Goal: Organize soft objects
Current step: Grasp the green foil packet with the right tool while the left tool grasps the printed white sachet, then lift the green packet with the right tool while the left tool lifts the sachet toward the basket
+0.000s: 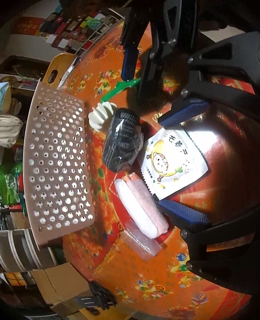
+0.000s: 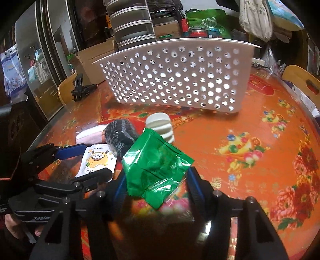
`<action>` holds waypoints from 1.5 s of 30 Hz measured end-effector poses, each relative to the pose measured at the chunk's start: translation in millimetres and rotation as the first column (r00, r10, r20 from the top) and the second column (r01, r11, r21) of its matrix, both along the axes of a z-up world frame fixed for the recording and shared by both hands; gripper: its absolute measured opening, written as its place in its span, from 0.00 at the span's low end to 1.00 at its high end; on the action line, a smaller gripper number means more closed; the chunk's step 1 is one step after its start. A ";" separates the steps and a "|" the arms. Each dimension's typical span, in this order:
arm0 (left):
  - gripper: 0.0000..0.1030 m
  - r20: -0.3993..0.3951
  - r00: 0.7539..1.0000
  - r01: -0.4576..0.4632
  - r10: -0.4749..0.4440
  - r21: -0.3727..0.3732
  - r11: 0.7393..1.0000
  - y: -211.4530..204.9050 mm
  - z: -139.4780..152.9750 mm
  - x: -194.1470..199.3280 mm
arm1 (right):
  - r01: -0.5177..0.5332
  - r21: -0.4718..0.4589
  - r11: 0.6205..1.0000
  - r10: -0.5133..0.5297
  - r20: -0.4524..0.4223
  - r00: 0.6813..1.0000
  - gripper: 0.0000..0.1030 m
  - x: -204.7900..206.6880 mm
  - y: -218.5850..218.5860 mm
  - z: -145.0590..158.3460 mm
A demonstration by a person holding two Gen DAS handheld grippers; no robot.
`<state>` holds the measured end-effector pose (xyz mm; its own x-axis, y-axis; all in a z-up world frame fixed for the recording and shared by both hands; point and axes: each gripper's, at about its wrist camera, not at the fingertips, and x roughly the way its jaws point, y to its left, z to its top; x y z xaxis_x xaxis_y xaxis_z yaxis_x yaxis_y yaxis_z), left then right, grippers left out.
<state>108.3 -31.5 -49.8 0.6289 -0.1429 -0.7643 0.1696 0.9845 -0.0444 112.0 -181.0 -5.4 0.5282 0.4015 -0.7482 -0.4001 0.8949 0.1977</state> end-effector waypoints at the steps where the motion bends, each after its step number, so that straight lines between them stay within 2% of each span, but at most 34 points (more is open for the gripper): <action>1: 0.70 0.000 1.000 -0.001 0.001 -0.004 1.000 -0.3 -0.2 0.0 | 0.003 0.003 1.000 -0.003 0.000 1.000 0.56 -0.8 -1.6 0.0; 4: 0.50 0.009 1.000 -0.002 0.002 -0.006 1.000 -2.7 1.6 -1.0 | 0.010 0.012 1.000 -0.010 0.000 1.000 0.56 -3.7 -7.9 0.4; 8: 0.38 0.010 1.000 0.008 -0.008 -0.004 1.000 -5.6 3.0 -1.9 | 0.015 0.026 1.000 -0.015 0.002 1.000 0.56 -7.1 -15.2 0.5; 10: 0.36 0.016 1.000 0.006 -0.006 -0.003 1.000 -6.0 3.1 -3.8 | 0.015 0.032 0.999 -0.015 0.004 1.000 0.56 -8.1 -16.8 1.3; 12: 0.27 0.030 1.000 -0.003 0.003 -0.006 1.000 -4.1 4.1 -6.8 | 0.017 0.036 0.999 -0.018 0.006 1.000 0.56 -8.9 -18.6 2.1; 13: 0.17 0.033 0.999 -0.005 0.006 -0.019 1.000 -1.9 5.6 -8.3 | 0.018 0.037 0.999 -0.018 0.007 1.000 0.56 -9.1 -19.1 2.1; 14: 0.14 0.033 0.999 0.001 0.001 -0.046 0.999 1.2 7.2 -9.5 | 0.019 0.039 0.999 -0.020 0.009 1.000 0.56 -9.9 -20.3 3.0; 26: 0.04 0.118 0.993 0.008 0.003 -0.098 0.995 13.5 32.4 -30.8 | 0.027 0.045 0.999 -0.029 0.038 0.999 0.55 -15.5 -27.2 15.3; 36: 0.04 0.176 0.984 -0.013 0.033 -0.113 0.994 26.2 57.5 -37.9 | 0.023 0.030 0.999 -0.025 0.077 0.997 0.54 -20.1 -22.7 31.3; 45: 0.04 0.231 0.972 -0.015 0.047 -0.136 0.991 38.4 94.8 -28.1 | 0.021 0.003 1.000 -0.021 0.135 0.991 0.54 -15.1 -20.6 57.3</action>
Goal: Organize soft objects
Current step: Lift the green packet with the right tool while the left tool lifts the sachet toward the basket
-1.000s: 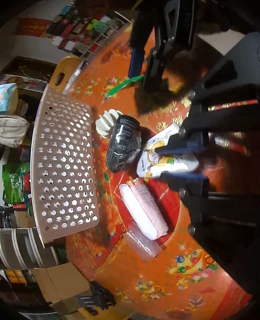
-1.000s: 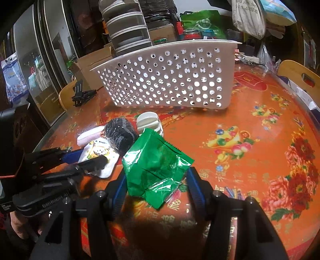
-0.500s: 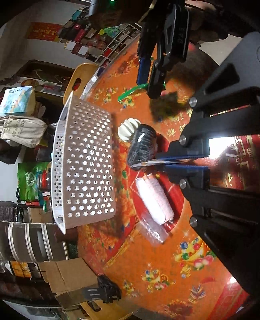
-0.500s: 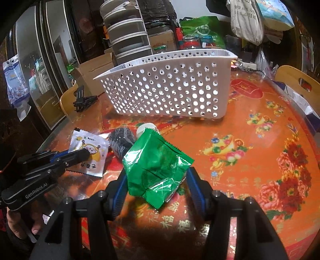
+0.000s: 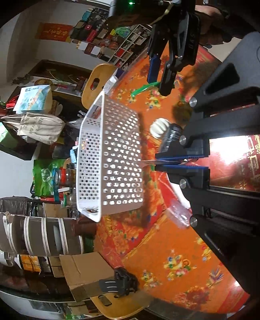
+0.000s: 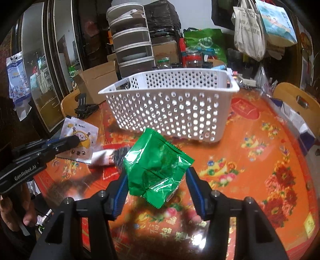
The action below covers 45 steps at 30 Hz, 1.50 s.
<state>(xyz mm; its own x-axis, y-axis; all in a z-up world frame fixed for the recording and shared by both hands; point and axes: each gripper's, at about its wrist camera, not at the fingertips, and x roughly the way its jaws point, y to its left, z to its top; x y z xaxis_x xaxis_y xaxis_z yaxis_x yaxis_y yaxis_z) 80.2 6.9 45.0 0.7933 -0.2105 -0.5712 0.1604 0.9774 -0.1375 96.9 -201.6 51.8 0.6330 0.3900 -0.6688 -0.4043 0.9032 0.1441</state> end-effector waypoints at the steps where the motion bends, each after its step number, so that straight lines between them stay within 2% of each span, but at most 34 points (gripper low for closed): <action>1: 0.04 0.005 1.000 0.000 0.000 -0.001 1.000 0.5 3.4 1.5 | 0.000 -0.005 1.000 0.000 0.007 1.000 0.54 1.5 -0.2 3.3; 3: 0.04 0.018 1.000 0.002 -0.002 -0.008 1.000 2.1 13.2 5.2 | -0.001 -0.013 1.000 0.001 0.019 1.000 0.53 3.5 0.3 9.0; 4: 0.04 0.026 1.000 0.003 -0.003 -0.008 1.000 2.2 18.6 7.4 | -0.004 -0.013 1.000 0.005 0.026 1.000 0.32 4.5 0.6 12.8; 5: 0.04 0.034 0.999 0.004 -0.004 -0.009 1.000 2.6 23.9 9.7 | -0.003 -0.014 1.000 0.003 0.028 1.000 0.24 6.5 0.8 16.6; 10: 0.04 0.057 0.998 0.004 -0.003 -0.026 1.000 6.3 46.0 23.3 | 0.004 -0.031 1.000 -0.002 0.054 0.999 0.24 18.1 2.2 31.8; 12: 0.04 0.064 0.998 0.001 0.001 -0.025 1.000 7.8 50.5 26.1 | -0.002 -0.039 0.999 0.004 0.055 0.999 0.17 21.7 4.0 34.2; 14: 0.04 0.061 0.998 0.000 0.002 -0.031 1.000 9.3 51.1 27.5 | -0.006 -0.049 0.999 0.009 0.049 0.999 0.12 24.4 5.3 33.1; 18: 0.04 0.040 0.999 -0.003 0.005 -0.042 0.999 12.1 44.5 30.7 | -0.005 -0.033 0.999 0.005 0.010 1.000 0.12 29.5 0.4 18.6; 19: 0.04 0.036 0.999 -0.005 0.006 -0.043 0.999 11.7 41.5 30.7 | -0.011 -0.026 1.000 0.011 -0.016 1.000 0.14 30.7 0.6 11.1; 20: 0.04 0.030 1.000 -0.007 0.008 -0.045 0.999 12.3 38.7 31.8 | -0.016 -0.012 1.000 0.016 -0.061 0.998 0.24 34.6 0.5 -1.9; 21: 0.04 0.024 1.000 -0.007 0.008 -0.046 0.999 12.8 36.0 32.8 | -0.015 -0.004 1.000 0.014 -0.092 0.996 0.40 38.0 0.2 -11.3; 22: 0.04 0.020 1.000 -0.007 0.008 -0.048 0.999 13.8 33.4 34.3 | -0.013 -0.001 1.000 0.012 -0.110 0.994 0.51 39.5 0.2 -17.3; 23: 0.04 0.018 1.000 -0.008 0.009 -0.050 0.999 14.6 31.2 34.7 | -0.004 -0.001 1.000 0.004 -0.133 0.991 0.67 44.0 -0.7 -26.2; 24: 0.04 0.018 1.000 -0.009 0.010 -0.049 0.999 15.1 29.3 34.6 | 0.001 -0.003 1.000 -0.002 -0.139 0.990 0.69 44.7 -1.4 -30.7; 32: 0.04 0.004 1.000 -0.021 0.021 -0.067 0.998 21.5 20.1 37.9 | -0.021 -0.061 0.998 0.009 -0.180 0.984 0.71 58.4 10.6 -58.7; 36: 0.04 -0.006 1.000 -0.028 0.027 -0.076 0.997 25.1 16.4 40.3 | -0.023 -0.070 0.997 0.010 -0.174 0.985 0.70 61.5 13.3 -60.1; 39: 0.04 -0.016 0.999 -0.029 0.028 -0.079 0.996 25.9 12.4 42.3 | -0.014 -0.083 0.996 0.000 -0.162 0.987 0.53 62.5 13.1 -59.4; 42: 0.04 -0.025 0.999 -0.027 0.025 -0.084 0.996 25.2 8.3 44.0 | -0.004 -0.073 0.997 -0.008 -0.159 0.987 0.43 62.3 7.8 -57.8; 44: 0.04 -0.029 0.999 -0.025 0.022 -0.083 0.996 23.7 6.8 45.8 | 0.003 -0.063 0.998 -0.013 -0.160 0.987 0.14 61.6 4.2 -57.1; 45: 0.04 -0.030 0.999 -0.024 0.021 -0.084 0.996 23.7 6.2 46.1 | 0.009 -0.053 0.999 -0.018 -0.165 0.986 0.12 61.5 1.6 -57.3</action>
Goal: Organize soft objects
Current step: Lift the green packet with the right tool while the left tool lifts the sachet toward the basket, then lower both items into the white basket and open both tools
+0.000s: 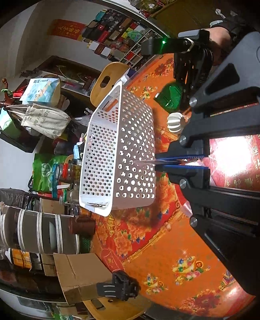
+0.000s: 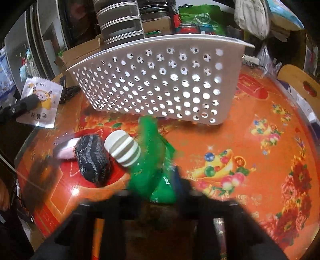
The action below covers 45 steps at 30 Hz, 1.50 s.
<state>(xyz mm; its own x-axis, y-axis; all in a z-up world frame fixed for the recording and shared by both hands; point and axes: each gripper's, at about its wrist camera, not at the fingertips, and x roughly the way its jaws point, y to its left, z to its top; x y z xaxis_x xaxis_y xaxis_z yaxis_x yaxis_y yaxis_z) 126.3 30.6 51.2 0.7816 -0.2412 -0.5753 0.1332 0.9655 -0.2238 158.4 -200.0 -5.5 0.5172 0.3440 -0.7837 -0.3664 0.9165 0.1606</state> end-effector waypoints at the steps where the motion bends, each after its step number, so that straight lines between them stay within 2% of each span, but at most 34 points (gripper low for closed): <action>1: 0.04 0.000 1.000 0.000 0.000 0.001 1.000 -0.2 -0.5 0.1 | 0.004 0.001 1.000 -0.004 0.004 1.000 0.10 -0.8 -2.5 0.7; 5: 0.04 0.001 1.000 -0.001 0.001 0.003 1.000 -1.1 -1.0 0.6 | 0.018 0.006 1.000 -0.019 0.024 1.000 0.08 -5.8 -7.7 4.6; 12: 0.04 0.018 1.000 0.007 -0.008 0.009 1.000 -3.5 5.5 -2.0 | 0.014 0.002 1.000 -0.014 0.105 0.994 0.07 -19.7 -8.4 33.9; 19: 0.04 0.053 0.998 0.015 -0.016 0.020 1.000 -5.9 27.3 -2.7 | 0.003 0.003 1.000 -0.004 0.173 0.985 0.07 -23.3 -2.3 68.6; 30: 0.04 0.101 0.994 0.024 -0.032 0.077 0.997 -16.7 67.4 11.9 | 0.008 -0.006 1.000 -0.006 0.267 0.964 0.07 -8.9 5.2 125.7; 38: 0.04 0.102 0.995 0.008 -0.021 0.128 0.992 -22.4 93.6 56.5 | 0.035 -0.014 0.999 -0.030 0.292 0.956 0.07 31.8 9.1 154.5; 42: 0.04 0.064 0.998 -0.006 -0.003 0.149 0.989 -23.9 96.0 96.7 | 0.047 -0.024 0.999 -0.038 0.282 0.959 0.07 56.1 14.7 160.1; 45: 0.04 0.011 1.000 -0.009 0.007 0.154 0.988 -22.8 86.4 131.5 | 0.056 -0.037 0.998 -0.045 0.260 0.965 0.07 74.2 20.2 156.5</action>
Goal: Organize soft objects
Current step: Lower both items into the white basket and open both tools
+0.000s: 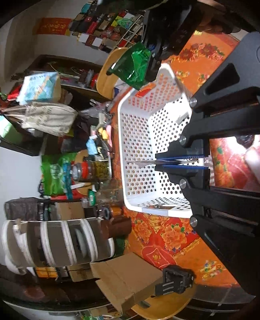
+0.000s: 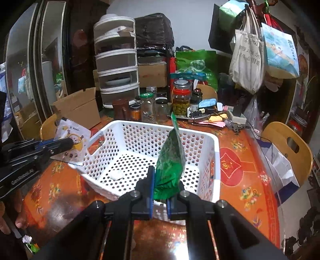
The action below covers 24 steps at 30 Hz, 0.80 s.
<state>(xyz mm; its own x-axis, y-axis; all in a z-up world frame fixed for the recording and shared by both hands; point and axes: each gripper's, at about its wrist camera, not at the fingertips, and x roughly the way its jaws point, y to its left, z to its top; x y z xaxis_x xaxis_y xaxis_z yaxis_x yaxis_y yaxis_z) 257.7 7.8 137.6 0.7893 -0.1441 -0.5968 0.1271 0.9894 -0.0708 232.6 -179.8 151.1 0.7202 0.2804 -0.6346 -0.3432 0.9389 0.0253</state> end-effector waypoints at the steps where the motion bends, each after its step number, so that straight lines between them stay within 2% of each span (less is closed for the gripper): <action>1: 0.04 -0.013 1.000 -0.003 0.003 0.002 1.000 0.2 -3.3 8.7 | 0.004 -0.008 1.000 -0.004 -0.009 1.000 0.07 6.5 1.7 -2.6; 5: 0.04 -0.102 0.994 -0.023 0.024 0.017 1.000 -0.3 -26.0 53.0 | 0.021 -0.047 0.999 -0.023 -0.044 0.999 0.07 30.3 7.2 -15.9; 10: 0.04 -0.187 0.982 -0.036 0.039 0.018 0.999 1.1 -53.7 89.2 | 0.031 -0.086 0.996 -0.038 -0.088 0.995 0.07 54.0 10.5 -32.1; 17: 0.04 -0.226 0.973 -0.034 0.039 0.027 0.999 0.4 -71.7 103.2 | 0.030 -0.129 0.991 -0.046 -0.125 0.991 0.07 72.5 20.2 -50.6; 24: 0.07 -0.250 0.968 -0.027 0.033 0.027 0.999 -2.0 -83.2 107.7 | 0.060 -0.116 0.991 -0.073 -0.118 0.990 0.07 77.9 16.4 -56.0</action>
